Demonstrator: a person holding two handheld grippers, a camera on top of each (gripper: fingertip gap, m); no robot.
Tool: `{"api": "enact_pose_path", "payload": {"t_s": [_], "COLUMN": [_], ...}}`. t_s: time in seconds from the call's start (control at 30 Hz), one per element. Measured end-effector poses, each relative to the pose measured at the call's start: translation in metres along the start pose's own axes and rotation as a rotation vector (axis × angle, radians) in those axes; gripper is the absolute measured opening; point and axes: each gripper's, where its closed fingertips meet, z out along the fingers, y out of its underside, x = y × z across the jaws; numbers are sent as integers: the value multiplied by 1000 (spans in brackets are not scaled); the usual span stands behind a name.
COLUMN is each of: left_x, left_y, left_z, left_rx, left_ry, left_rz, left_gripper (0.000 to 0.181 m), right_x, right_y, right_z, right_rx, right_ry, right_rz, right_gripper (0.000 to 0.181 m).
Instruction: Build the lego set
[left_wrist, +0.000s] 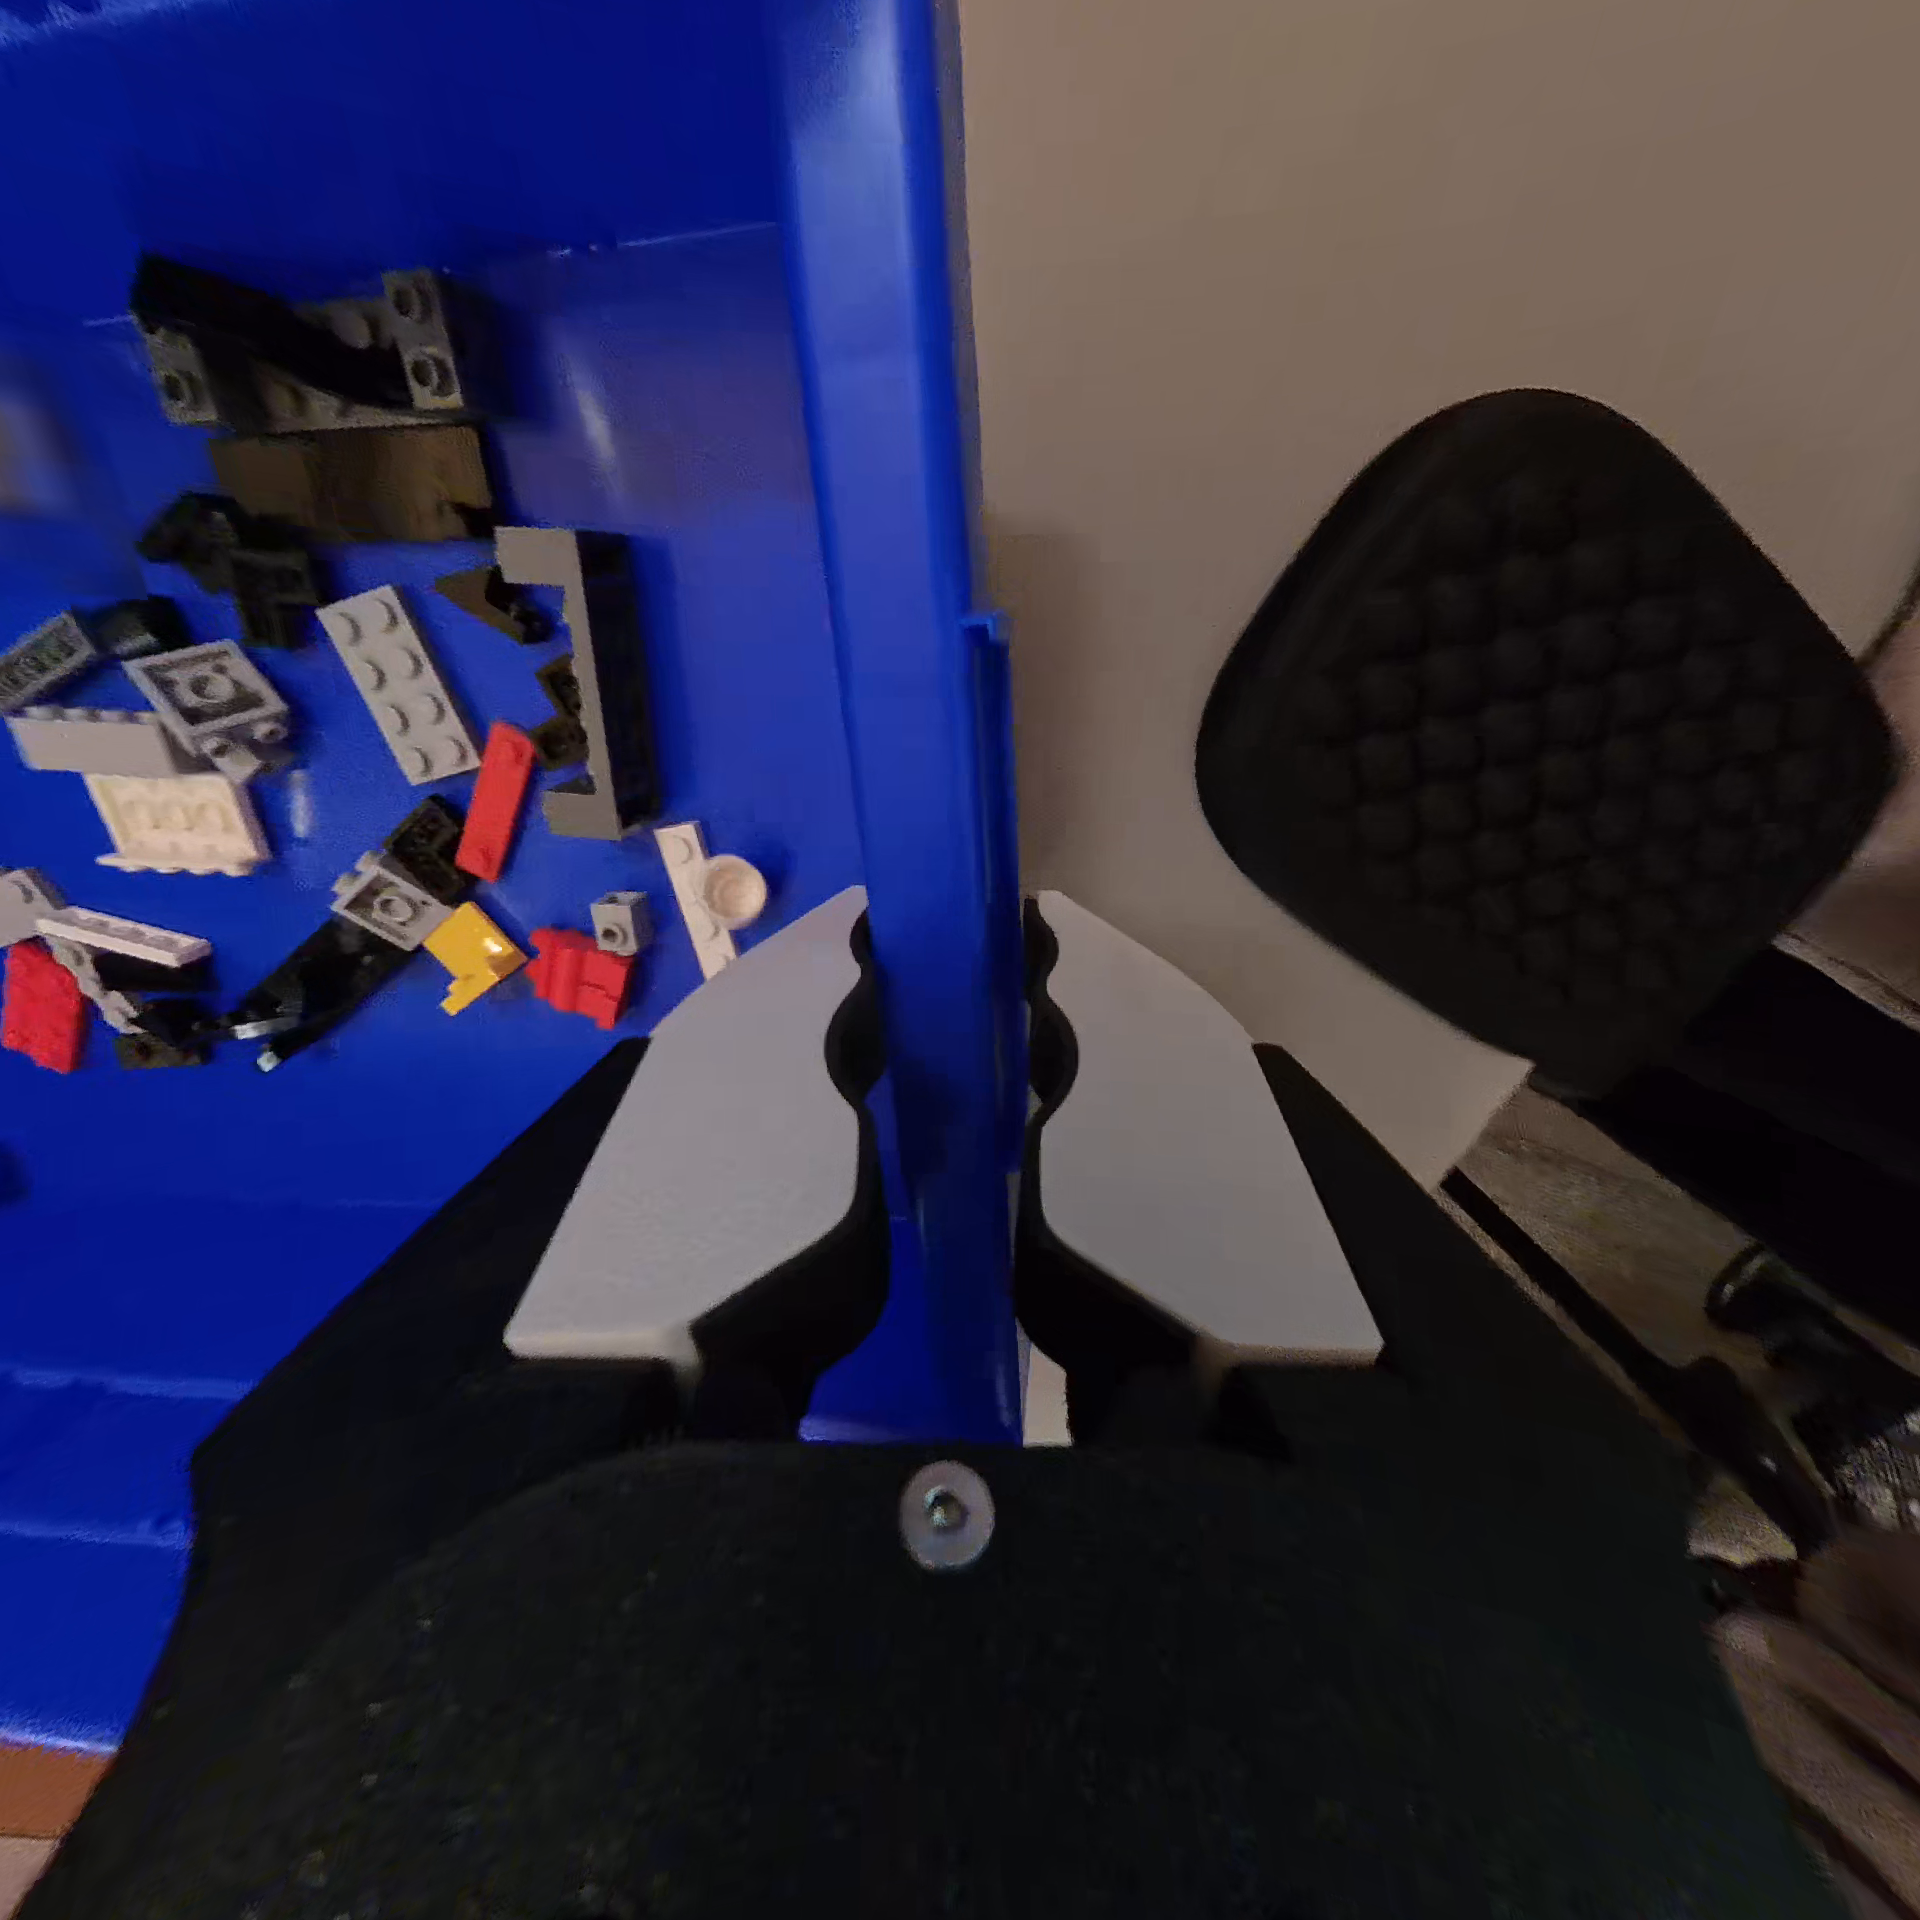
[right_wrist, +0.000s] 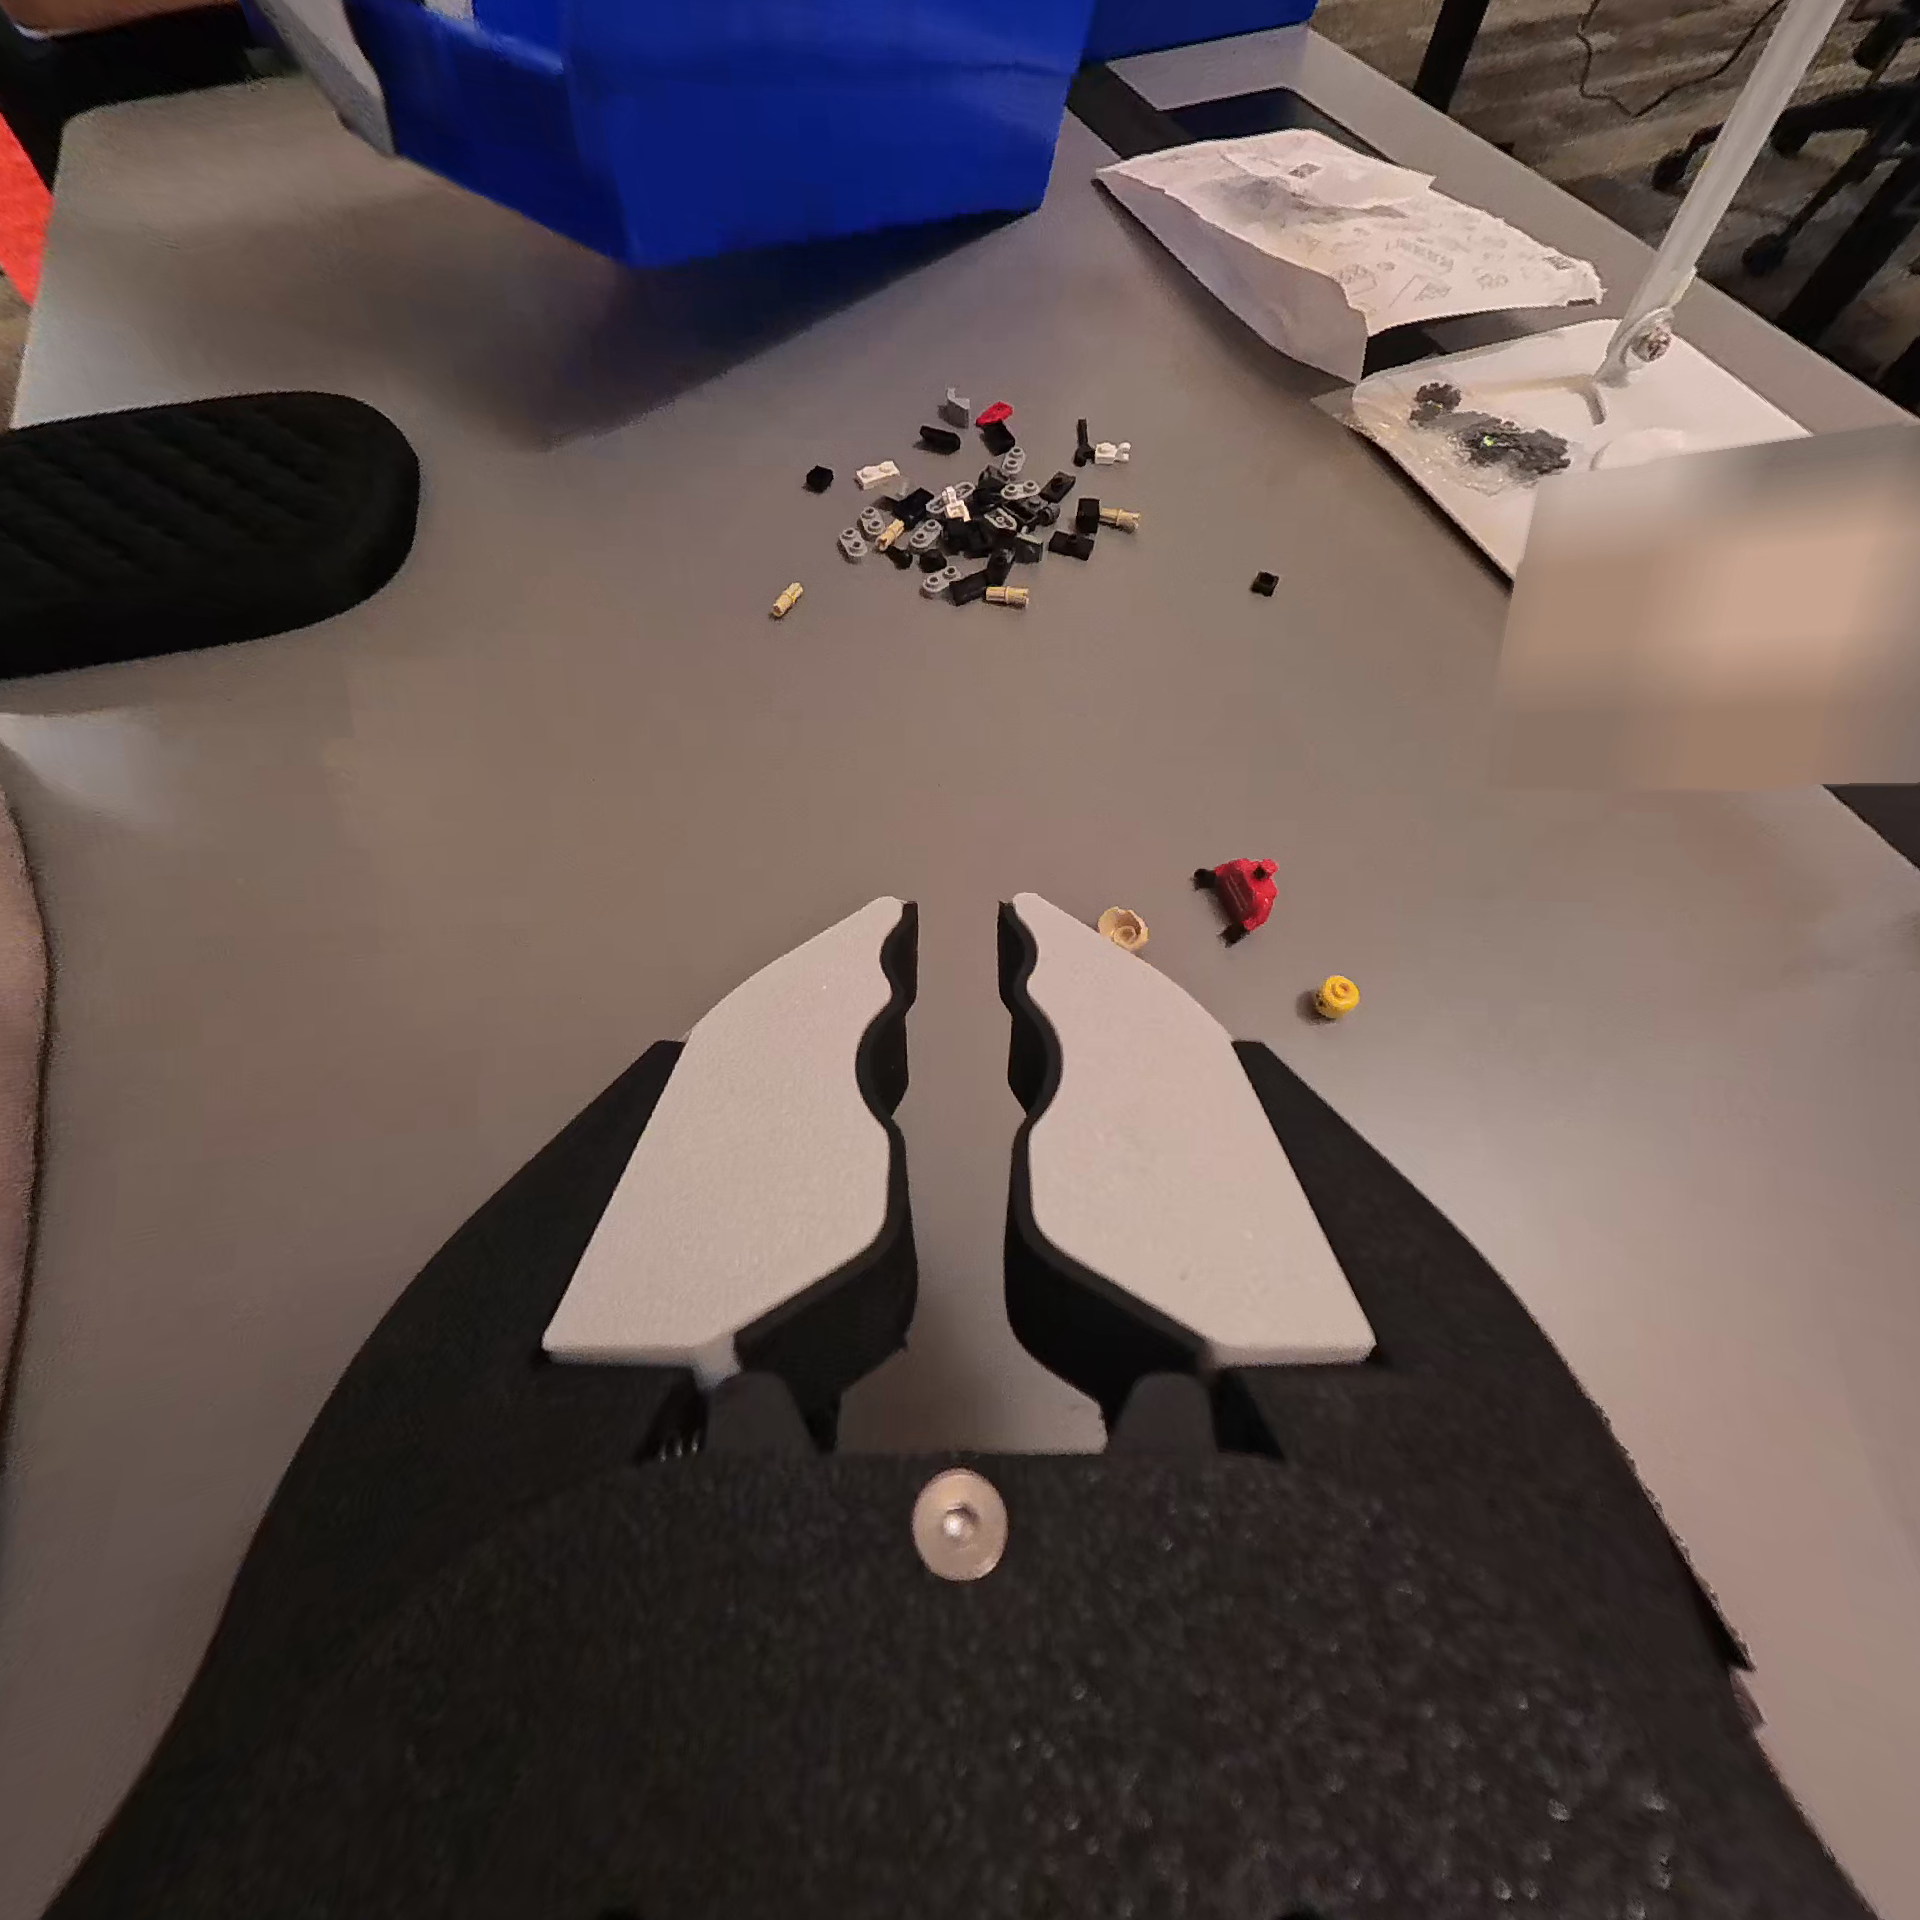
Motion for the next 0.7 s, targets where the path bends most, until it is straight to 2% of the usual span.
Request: {"api": "enact_pose_path", "payload": {"t_s": [0.13, 0.23, 0.33, 0.5, 0.57, 0.7], "left_x": [1, 3, 1, -33, -39, -43], "left_y": [1, 2, 1, 8, 6, 11], "left_z": [34, 46, 29, -8, -6, 24], "left_rx": [-15, -9, 28, 36, 25, -77], "left_ry": [-57, -55, -61, -159, -134, -54], "left_rz": [-47, -57, -39, -22, 17, 134], "left_gripper": [23, 21, 29, 31, 29, 26], "right_x": [0, -1, -2, -2, -2, -4], "right_y": [1, 1, 2, 3, 3, 3], "right_z": [0, 1, 2, 5, 9, 16], "right_rx": [8, 8, 5, 7, 6, -1], "right_ry": [2, -1, -4, -10, -16, -24], "right_rz": [5, 4, 7, 19, 22, 19], "right_gripper": [14, 14, 14, 13, 13, 13]}}
